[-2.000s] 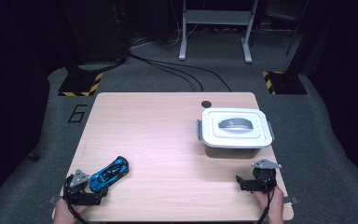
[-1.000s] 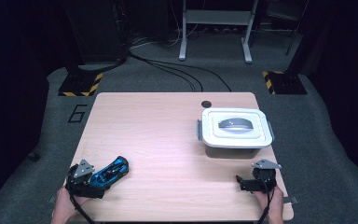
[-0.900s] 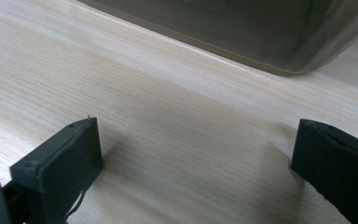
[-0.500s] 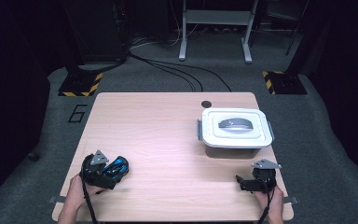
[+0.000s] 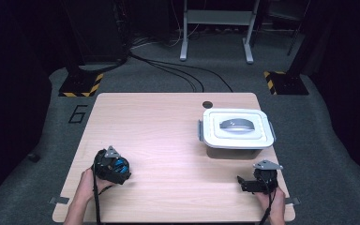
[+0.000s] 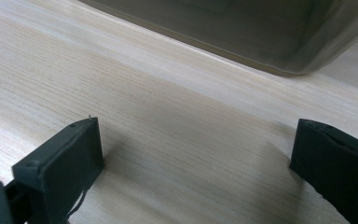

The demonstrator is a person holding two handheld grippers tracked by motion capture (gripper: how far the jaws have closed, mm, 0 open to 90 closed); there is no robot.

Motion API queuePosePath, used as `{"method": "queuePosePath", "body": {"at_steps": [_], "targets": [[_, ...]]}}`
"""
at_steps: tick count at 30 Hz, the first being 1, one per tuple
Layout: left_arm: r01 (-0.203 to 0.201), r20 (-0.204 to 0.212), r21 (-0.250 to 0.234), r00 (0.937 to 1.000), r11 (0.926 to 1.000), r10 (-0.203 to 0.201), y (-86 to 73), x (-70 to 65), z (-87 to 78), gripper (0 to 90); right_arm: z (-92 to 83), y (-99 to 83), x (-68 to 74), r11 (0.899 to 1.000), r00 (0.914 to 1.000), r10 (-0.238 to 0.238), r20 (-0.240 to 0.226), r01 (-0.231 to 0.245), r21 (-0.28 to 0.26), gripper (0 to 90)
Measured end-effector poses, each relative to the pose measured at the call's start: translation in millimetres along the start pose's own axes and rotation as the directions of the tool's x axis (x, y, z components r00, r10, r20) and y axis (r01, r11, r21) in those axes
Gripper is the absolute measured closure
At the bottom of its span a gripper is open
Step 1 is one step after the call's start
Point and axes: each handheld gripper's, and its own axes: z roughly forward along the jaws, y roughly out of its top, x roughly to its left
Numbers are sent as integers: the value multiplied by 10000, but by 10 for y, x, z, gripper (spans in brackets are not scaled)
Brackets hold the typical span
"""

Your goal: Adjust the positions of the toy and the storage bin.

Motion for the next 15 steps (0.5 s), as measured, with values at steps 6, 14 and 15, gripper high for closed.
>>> {"method": "queuePosePath", "body": {"at_steps": [6,14,15], "targets": [[365,-71,-259,9993,9990,-367,5,38,4,169,0,0,-2,10000,10000,-38,-4,38,-6,11],[242,-112,-29,9996,9997,-242,44,30,74,170,-1,-1,4,10000,10000,18,37,-18,-21,12],[182,-200,11,9996,9998,-182,51,29,89,170,-1,-1,4,10000,10000,9,37,-9,-26,12]]}}
